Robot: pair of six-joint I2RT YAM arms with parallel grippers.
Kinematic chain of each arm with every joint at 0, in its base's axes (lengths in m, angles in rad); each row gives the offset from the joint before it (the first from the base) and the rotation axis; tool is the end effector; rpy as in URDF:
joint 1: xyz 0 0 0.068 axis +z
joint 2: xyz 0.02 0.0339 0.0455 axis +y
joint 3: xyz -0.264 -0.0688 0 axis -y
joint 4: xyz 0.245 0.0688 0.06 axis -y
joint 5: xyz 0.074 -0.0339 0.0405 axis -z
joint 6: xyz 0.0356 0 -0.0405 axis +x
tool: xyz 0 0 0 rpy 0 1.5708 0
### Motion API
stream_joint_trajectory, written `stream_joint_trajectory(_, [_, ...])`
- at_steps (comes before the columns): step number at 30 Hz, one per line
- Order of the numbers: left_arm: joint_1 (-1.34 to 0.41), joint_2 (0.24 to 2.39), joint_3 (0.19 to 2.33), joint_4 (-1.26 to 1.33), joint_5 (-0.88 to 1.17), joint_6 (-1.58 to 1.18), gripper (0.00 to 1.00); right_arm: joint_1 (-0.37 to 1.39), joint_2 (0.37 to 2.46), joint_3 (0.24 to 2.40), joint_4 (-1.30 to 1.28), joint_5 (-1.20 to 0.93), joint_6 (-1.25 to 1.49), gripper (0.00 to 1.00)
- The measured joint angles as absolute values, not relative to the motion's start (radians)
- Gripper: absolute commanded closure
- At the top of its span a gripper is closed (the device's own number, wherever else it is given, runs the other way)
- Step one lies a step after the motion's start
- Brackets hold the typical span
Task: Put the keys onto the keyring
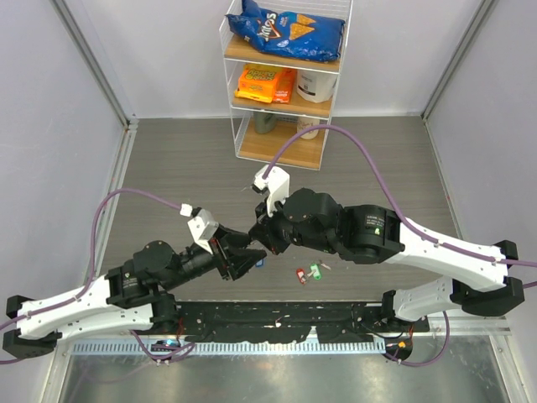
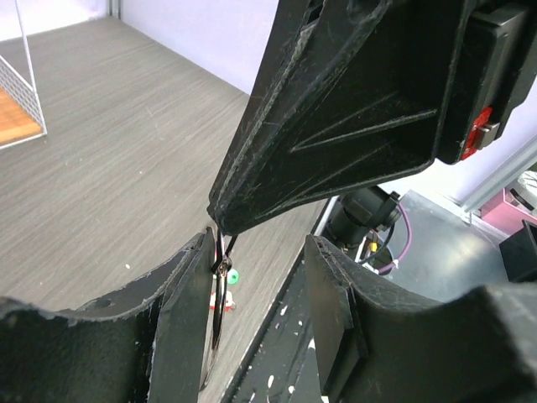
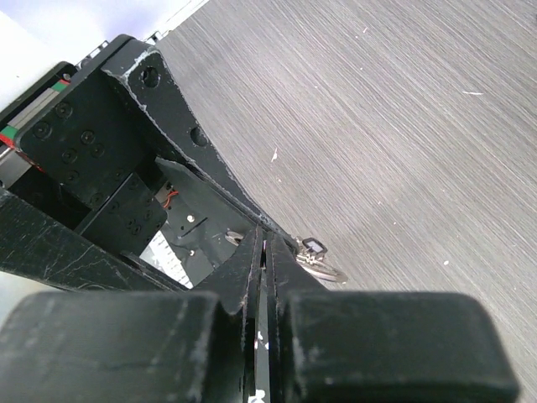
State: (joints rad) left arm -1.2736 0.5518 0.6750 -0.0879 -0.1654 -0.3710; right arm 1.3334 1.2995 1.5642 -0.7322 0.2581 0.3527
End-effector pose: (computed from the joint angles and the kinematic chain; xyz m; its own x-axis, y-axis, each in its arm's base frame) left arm 0.0466 -0.1321 0.3454 -0.3148 -0.1932 -0.9293 0.8378 0.4036 -0.3677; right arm 0.0716 0.2572 0.4410 -0.4056 -0.2560 -0.8775 -0.7950 0.5725 0.2004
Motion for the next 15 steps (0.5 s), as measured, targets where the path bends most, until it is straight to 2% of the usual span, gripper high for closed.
stream_joint_trajectory(15, [-1.273, 0.517, 0.551, 0.131, -0.166, -0.272, 0.64, 1.334, 1.281, 1.564, -0.733, 0.268, 0.386, 0.94])
